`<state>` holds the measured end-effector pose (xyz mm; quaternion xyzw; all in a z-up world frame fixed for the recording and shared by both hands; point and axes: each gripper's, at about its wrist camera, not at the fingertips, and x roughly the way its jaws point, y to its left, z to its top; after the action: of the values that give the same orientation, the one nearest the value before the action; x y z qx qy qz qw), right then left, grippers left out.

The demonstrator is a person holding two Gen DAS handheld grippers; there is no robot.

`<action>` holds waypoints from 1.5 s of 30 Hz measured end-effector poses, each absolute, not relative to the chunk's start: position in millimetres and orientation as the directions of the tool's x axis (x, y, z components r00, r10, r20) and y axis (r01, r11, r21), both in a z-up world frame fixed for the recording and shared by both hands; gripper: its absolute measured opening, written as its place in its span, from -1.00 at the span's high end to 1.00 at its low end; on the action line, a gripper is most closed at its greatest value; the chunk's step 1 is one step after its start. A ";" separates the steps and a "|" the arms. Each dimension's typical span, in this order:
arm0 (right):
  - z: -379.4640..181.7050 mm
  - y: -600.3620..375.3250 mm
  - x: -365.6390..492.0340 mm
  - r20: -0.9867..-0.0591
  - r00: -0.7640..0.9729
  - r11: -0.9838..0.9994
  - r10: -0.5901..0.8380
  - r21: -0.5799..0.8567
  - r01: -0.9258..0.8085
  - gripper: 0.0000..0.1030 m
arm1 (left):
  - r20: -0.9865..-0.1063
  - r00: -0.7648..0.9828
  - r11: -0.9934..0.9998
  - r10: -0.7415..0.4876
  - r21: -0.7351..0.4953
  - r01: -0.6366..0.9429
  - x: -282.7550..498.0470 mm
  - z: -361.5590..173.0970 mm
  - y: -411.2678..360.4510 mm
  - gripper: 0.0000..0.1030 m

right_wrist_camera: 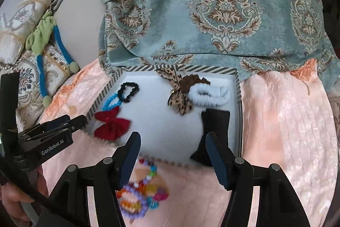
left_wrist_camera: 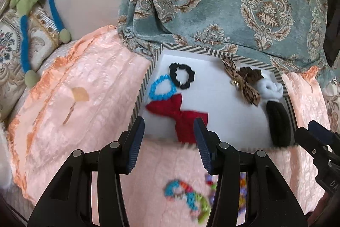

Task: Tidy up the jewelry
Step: 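Move both tools back over the beaded bracelets beside the tray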

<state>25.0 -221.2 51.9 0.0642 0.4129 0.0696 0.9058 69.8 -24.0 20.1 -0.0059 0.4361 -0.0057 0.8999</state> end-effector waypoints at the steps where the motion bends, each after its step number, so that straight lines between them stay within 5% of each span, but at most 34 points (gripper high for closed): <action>1: 53.4 -220.5 19.6 -0.737 0.651 0.982 0.180 0.174 -0.075 -0.19 | -0.782 0.623 1.000 -0.011 -0.011 0.003 64.3 20.0 -23.5 0.07; 28: 11.0 -222.9 -41.1 -0.805 0.558 0.979 0.203 0.179 -0.099 -0.28 | -0.834 0.549 0.992 -0.053 -0.105 -0.064 -13.5 -3.0 28.7 0.07; 36: 0.7 -208.6 -37.4 -0.810 0.534 0.969 0.242 0.179 -0.168 0.15 | -0.862 0.500 0.983 -0.086 -0.154 -0.096 -8.0 -20.9 40.6 0.07; 45: -11.8 -186.0 -18.0 -0.821 0.497 0.952 0.281 0.172 -0.255 0.17 | -0.887 0.436 0.976 -0.150 -0.202 -0.076 8.2 -40.2 29.8 0.07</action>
<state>-18.0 -186.0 -11.8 0.0138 0.4767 0.1550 0.8652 8.2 29.8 -40.2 -0.1063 0.5307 -0.0220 0.8406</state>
